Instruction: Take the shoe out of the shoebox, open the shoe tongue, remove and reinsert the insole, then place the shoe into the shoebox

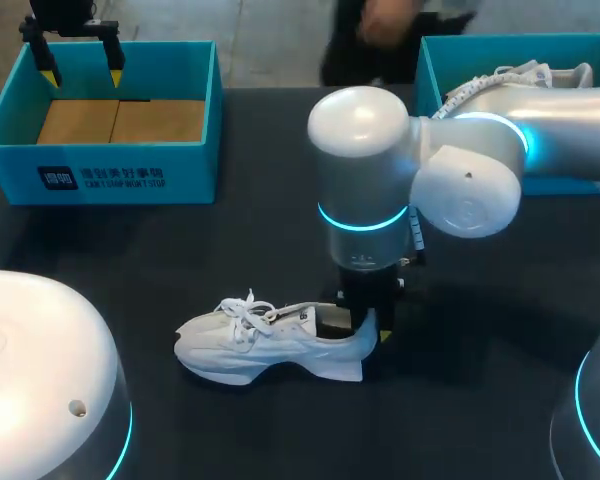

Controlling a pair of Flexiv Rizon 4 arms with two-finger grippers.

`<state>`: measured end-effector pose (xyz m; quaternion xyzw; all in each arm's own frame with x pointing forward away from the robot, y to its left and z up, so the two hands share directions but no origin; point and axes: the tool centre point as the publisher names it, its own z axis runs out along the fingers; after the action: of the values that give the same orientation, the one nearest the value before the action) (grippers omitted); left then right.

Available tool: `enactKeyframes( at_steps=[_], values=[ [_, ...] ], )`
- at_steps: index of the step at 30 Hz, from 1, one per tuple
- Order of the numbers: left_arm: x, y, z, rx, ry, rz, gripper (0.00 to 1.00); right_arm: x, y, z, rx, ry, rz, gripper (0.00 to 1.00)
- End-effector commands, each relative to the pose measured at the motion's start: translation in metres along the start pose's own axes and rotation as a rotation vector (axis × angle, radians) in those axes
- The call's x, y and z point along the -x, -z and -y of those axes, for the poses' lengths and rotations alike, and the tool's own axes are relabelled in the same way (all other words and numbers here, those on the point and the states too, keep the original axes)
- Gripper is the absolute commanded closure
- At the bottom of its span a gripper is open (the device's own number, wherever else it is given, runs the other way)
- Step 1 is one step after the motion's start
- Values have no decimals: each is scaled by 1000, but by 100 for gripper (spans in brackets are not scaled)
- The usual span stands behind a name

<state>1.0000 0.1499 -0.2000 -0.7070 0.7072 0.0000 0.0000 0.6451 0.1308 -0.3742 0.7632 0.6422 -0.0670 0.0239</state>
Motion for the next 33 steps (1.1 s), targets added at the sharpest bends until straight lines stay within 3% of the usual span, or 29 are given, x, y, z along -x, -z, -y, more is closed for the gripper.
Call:
enactKeyframes(
  at_steps=[1, 10, 12, 19, 20, 22, 33],
  values=[
    [0, 0, 0, 0, 0, 0, 0, -23, -5, 5, 7, -443, 180, 100],
    [0, 0, 0, 0, 0, 0, 0, -20, -6, 5, -1, -478, 198, 97],
    [0, 0, 0, 0, 0, 0, 0, -20, -5, 5, -1, -480, 199, 78],
    [0, 0, 0, 0, 0, 0, 0, -19, -3, 5, -3, -489, 200, 48],
    [0, 0, 0, 0, 0, 0, 0, -18, -1, 6, -3, -490, 197, 25],
    [0, 0, 0, 0, 0, 0, 0, -18, 2, 7, -5, -490, 189, 0],
    [0, 0, 0, 0, 0, 0, 0, -2, 33, 10, -36, -475, 97, 0]
  ],
)
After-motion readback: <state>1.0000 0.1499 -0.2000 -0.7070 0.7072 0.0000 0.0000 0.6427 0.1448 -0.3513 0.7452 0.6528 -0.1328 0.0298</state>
